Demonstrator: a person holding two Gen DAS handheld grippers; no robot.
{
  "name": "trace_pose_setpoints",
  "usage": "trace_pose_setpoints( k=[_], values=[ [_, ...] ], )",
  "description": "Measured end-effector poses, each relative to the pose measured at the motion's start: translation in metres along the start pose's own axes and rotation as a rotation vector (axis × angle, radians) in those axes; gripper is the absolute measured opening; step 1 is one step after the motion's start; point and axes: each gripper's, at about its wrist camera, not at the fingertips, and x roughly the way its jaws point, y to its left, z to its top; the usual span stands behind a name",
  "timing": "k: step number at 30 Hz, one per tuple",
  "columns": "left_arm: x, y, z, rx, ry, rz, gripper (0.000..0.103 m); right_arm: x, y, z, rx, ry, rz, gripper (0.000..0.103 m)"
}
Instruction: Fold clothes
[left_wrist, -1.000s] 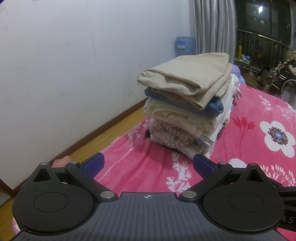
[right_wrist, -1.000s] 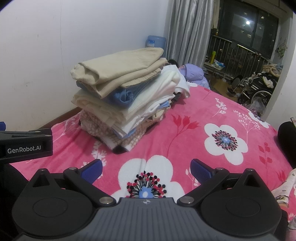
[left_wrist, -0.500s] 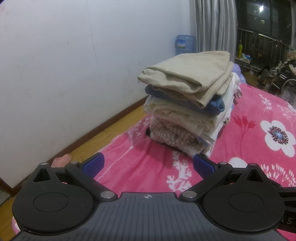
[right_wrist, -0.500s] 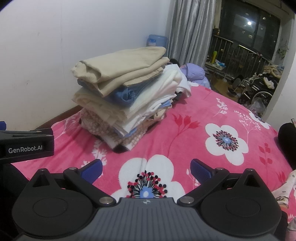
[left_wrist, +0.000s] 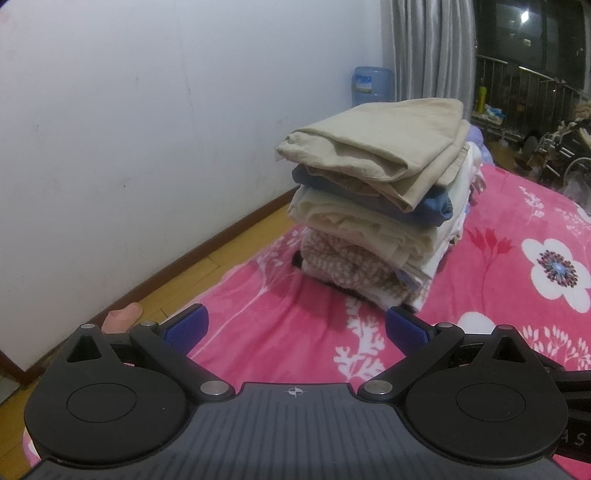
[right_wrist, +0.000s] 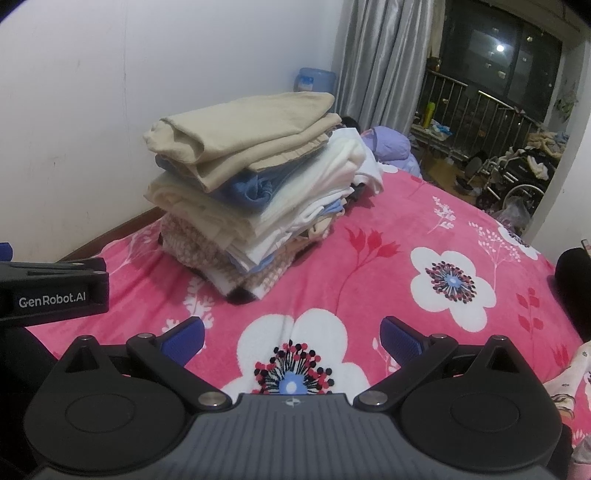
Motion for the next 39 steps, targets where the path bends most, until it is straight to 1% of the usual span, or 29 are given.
trace_pose_setpoints(
  k=[39],
  values=[
    [-0.0001, -0.0011, -0.0021, 0.003, 0.010, -0.002, 0.103, 0.0013, 0.0020, -0.0007, -0.023, 0.008, -0.007, 0.103]
  ],
)
